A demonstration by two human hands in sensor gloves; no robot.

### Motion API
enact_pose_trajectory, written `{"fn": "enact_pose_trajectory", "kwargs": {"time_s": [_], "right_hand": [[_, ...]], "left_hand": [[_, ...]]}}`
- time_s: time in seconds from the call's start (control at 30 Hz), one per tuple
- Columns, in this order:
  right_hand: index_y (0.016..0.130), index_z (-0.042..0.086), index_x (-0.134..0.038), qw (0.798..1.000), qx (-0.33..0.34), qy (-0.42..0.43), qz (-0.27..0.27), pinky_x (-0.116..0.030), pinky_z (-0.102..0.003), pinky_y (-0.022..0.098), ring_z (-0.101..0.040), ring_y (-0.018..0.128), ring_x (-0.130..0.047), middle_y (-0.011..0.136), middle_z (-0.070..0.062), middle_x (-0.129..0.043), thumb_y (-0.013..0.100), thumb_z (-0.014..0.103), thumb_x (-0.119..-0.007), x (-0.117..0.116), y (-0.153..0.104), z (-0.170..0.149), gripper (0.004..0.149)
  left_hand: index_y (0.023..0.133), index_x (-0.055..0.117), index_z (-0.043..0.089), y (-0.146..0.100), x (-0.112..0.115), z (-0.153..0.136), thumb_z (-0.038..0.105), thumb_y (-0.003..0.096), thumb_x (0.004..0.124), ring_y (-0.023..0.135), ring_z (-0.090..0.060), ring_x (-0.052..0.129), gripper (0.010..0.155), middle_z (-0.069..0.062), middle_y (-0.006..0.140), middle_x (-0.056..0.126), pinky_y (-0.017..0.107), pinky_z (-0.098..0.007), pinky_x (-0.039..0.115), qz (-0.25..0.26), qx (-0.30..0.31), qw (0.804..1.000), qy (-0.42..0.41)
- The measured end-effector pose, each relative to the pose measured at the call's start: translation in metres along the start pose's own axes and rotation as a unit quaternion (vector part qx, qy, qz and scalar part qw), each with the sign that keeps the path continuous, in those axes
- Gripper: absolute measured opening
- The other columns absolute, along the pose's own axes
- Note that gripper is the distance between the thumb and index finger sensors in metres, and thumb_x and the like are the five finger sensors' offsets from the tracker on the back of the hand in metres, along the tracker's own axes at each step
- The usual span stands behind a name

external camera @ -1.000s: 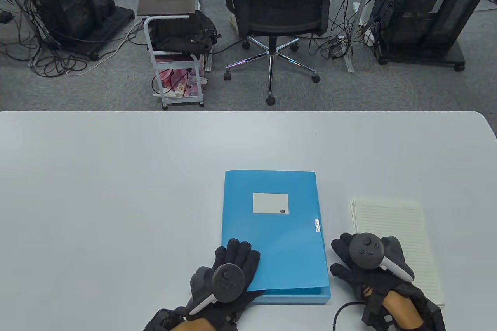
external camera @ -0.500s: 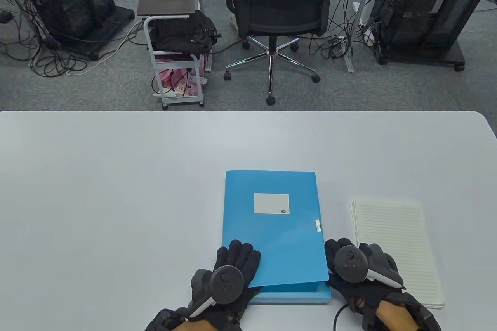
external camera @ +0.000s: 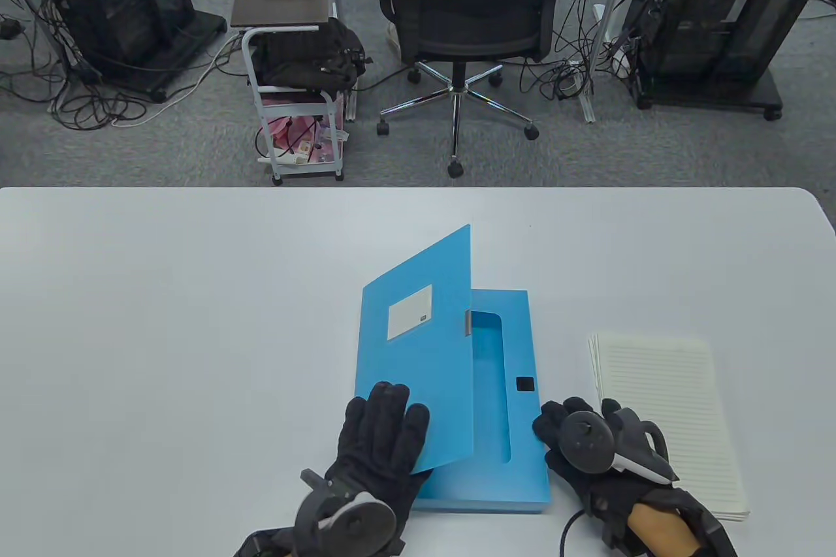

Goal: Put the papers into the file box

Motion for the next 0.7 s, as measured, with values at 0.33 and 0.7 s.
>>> {"fn": "enact_pose_trajectory", "kwargs": {"time_s": [0.33,0.7], "right_hand": [[0.091,0.029,-0.055,1.0,-0.004,-0.02,-0.007,-0.028,-0.072,0.068,-0.036,0.102,-0.048,0.108,-0.001,-0.048,0.042,0.041,-0.064,0.001,-0.002,0.002,0.05],[0.09,0.03,-0.056,1.0,-0.009,-0.001,-0.005,-0.027,-0.072,0.067,-0.036,0.102,-0.048,0.108,-0.001,-0.047,0.042,0.041,-0.063,0.002,-0.001,0.0,0.05]], "left_hand": [[0.102,0.04,0.057,0.019,-0.041,0.066,0.032,0.0381,0.093,0.116,-0.019,0.002,0.087,0.017,0.116,0.005,0.078,-0.06,-0.004,0.06,0.075,0.903,0.418],[0.099,0.07,0.039,0.023,0.031,-0.101,0.049,0.0371,0.079,0.119,-0.017,0.04,0.063,0.01,0.116,0.057,0.079,-0.059,0.003,-0.326,-0.247,0.782,0.47]]}}
Point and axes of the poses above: the tracker on the back of each hand, its own z axis roughly to the thumb side, its own y axis roughly from the wrist to the fingertips, x = y × z, the point moved 5 cm from there along y, roughly from the wrist to the fingertips
